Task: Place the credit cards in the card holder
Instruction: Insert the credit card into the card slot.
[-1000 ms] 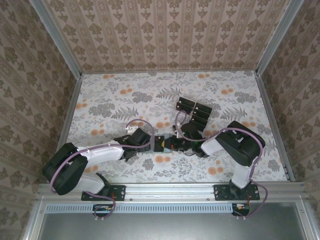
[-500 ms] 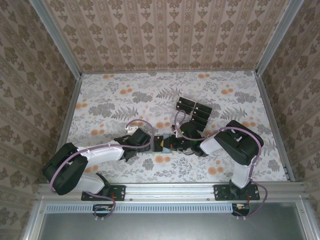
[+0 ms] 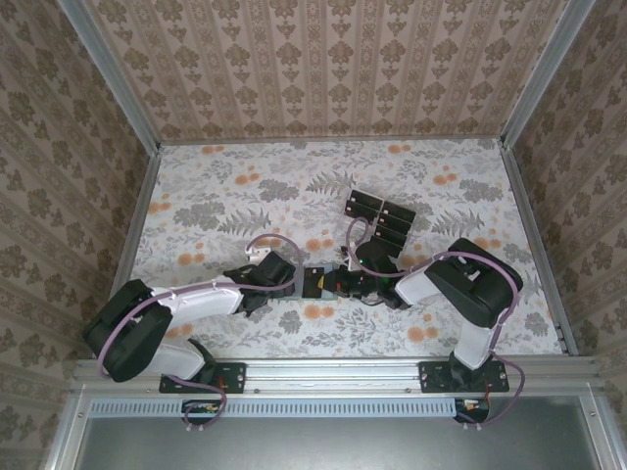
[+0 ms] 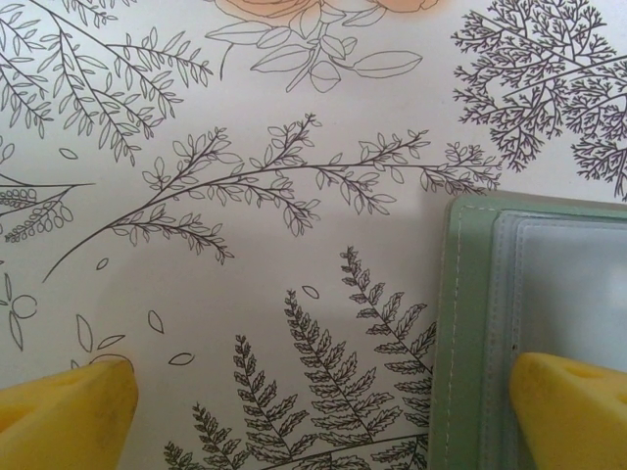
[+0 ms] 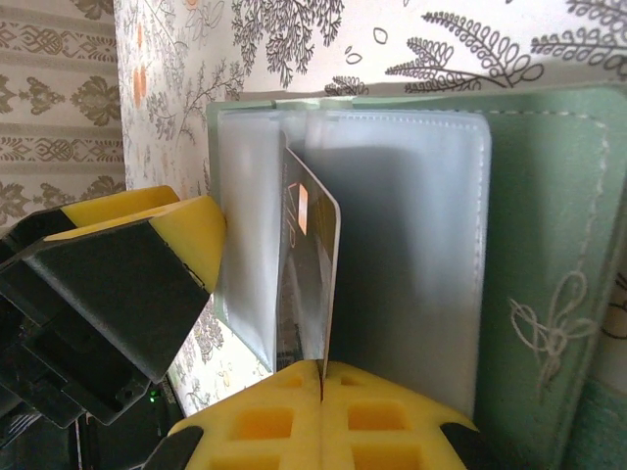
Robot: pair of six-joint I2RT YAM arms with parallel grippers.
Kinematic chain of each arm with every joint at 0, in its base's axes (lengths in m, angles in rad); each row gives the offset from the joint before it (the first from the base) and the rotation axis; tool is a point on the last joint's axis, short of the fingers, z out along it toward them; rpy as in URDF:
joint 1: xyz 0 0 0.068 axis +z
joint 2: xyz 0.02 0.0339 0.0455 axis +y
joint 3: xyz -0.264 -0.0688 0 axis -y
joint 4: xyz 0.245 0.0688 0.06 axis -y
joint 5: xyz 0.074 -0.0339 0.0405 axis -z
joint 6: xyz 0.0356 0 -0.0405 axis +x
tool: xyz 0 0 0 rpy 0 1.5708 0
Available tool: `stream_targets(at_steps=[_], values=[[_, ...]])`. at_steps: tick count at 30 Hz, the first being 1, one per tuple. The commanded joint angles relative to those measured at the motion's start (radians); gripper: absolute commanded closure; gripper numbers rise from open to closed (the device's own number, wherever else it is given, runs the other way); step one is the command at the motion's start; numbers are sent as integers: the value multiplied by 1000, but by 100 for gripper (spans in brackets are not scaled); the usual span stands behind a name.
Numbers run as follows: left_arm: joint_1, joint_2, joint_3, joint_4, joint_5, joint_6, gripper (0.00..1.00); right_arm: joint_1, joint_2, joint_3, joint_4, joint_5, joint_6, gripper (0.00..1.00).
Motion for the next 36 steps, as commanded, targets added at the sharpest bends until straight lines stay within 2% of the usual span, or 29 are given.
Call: stream_targets(at_steps=[1, 26, 36], values=[[-7, 2, -29, -64, -7, -3, 0, -2, 24, 4, -67, -2, 2, 100], [-8, 1, -35, -58, -5, -8, 0, -1, 87, 83, -90, -51, -1, 100], [-20, -3, -40, -53, 0, -20, 0, 0, 85, 104, -114, -25, -3, 100]])
